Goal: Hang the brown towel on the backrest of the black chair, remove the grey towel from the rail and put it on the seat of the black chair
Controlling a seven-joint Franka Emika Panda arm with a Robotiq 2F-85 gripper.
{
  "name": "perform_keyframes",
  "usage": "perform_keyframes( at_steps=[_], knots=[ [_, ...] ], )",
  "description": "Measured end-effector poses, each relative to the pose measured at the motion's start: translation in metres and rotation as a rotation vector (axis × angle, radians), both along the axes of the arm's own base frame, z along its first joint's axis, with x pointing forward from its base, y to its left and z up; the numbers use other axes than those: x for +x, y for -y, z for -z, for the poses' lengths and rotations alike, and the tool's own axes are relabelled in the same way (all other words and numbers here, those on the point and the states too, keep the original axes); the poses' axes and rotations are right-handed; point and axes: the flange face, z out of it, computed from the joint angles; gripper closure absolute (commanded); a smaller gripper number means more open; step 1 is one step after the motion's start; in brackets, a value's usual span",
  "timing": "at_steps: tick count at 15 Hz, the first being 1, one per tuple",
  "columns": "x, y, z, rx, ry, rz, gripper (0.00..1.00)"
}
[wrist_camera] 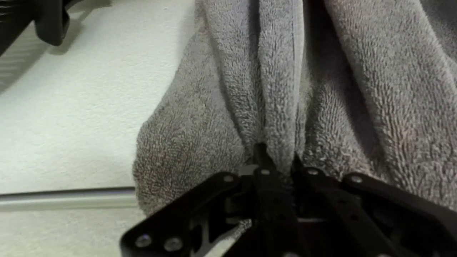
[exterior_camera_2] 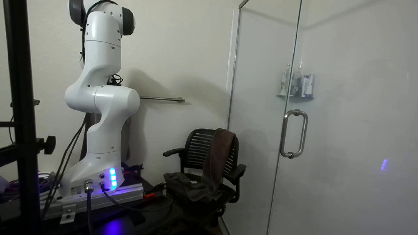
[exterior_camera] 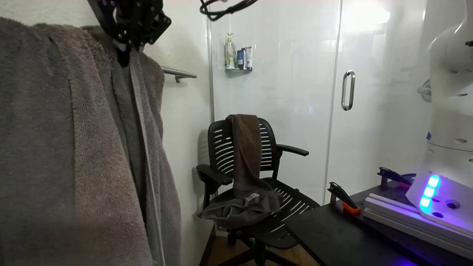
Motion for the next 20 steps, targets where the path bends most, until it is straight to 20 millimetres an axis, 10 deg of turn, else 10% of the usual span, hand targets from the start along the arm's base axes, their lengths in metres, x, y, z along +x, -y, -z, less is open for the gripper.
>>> perform_keyframes(
  at_steps=[7, 14, 16, 17, 20],
  knots=[
    [-0.102, 0.038, -0.124, 0.025, 0.176, 0.287, 0.97],
    [-0.231, 0.127, -0.229, 0.130, 0.356, 0.557, 0.89],
    [-0.234, 0.130, -0.230, 0.133, 0.369, 0.567, 0.89],
    [-0.230, 0.129, -0.229, 0.128, 0.368, 0.575, 0.64],
    [-0.218, 0.128, -0.228, 0.127, 0.331, 0.610, 0.48]
  ],
)
